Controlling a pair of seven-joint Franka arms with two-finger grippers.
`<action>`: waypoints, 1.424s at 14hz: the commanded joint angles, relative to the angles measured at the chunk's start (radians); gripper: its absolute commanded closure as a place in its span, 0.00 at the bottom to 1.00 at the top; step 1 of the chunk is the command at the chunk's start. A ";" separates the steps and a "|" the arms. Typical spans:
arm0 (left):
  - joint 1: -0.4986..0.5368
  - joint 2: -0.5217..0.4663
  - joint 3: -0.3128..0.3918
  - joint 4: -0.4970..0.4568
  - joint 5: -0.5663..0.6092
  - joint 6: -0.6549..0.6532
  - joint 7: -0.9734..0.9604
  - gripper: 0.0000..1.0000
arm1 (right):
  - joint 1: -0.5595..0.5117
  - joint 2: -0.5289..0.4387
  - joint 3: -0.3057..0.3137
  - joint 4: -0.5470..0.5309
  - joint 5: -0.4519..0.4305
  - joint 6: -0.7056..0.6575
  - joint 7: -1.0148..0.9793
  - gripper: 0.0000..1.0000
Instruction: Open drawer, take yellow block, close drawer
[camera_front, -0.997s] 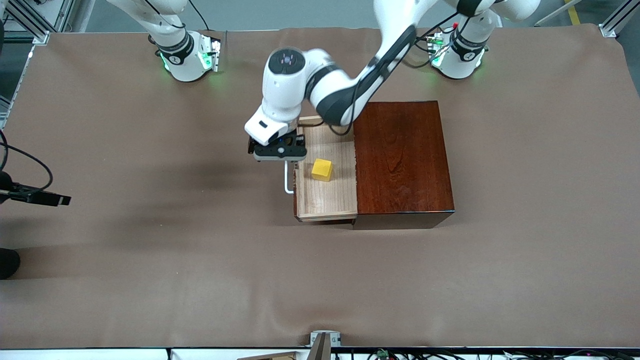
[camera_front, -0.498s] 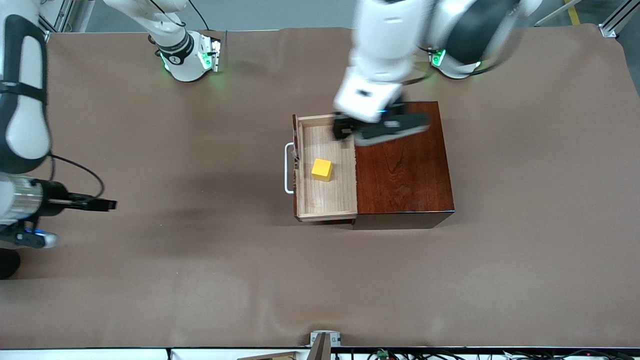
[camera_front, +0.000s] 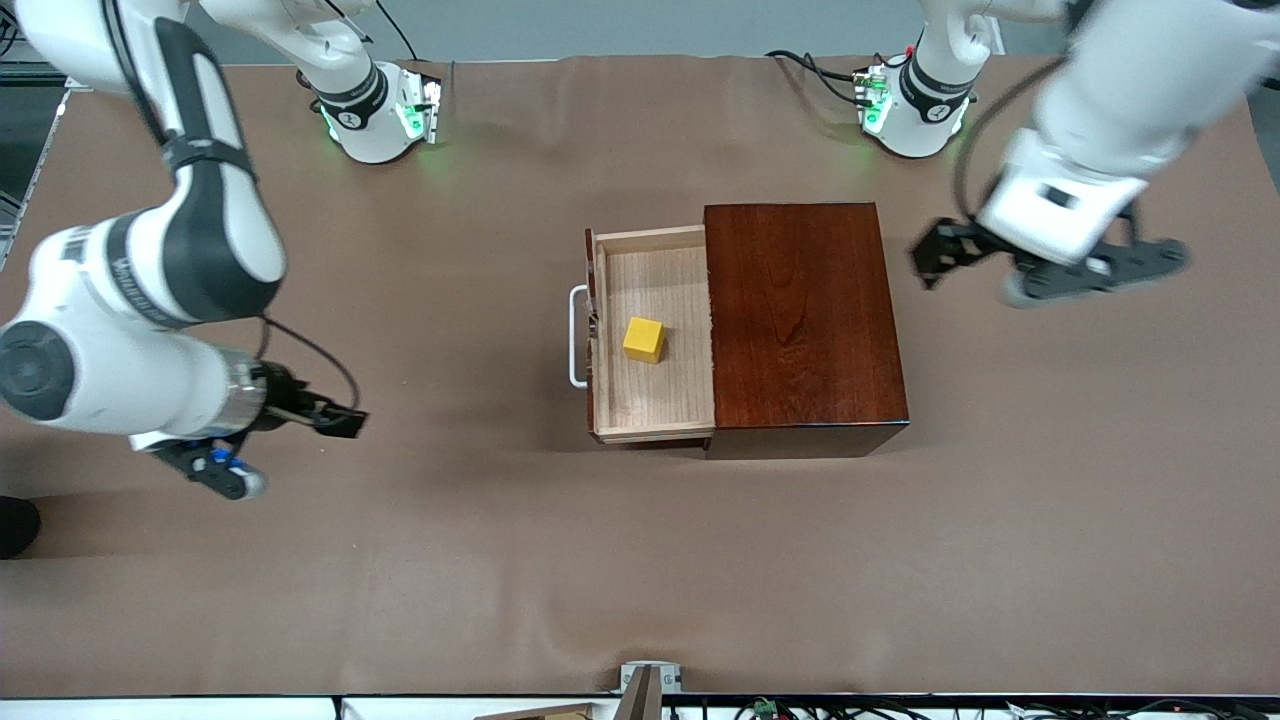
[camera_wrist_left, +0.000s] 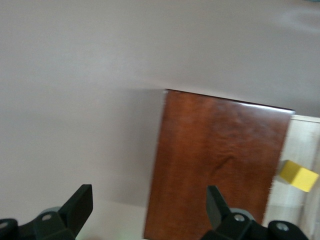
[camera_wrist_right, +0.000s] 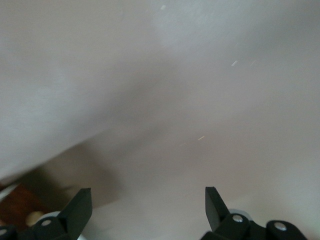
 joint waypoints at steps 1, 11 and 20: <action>0.110 -0.047 -0.011 -0.086 -0.032 0.023 0.107 0.00 | 0.045 0.001 -0.011 0.007 0.046 0.053 0.167 0.00; 0.219 -0.053 -0.013 -0.134 -0.069 0.108 0.287 0.00 | 0.272 0.037 -0.011 0.002 0.168 0.165 0.849 0.00; 0.216 -0.018 -0.011 -0.143 -0.069 0.152 0.286 0.00 | 0.493 0.136 -0.017 -0.058 0.084 0.383 1.498 0.00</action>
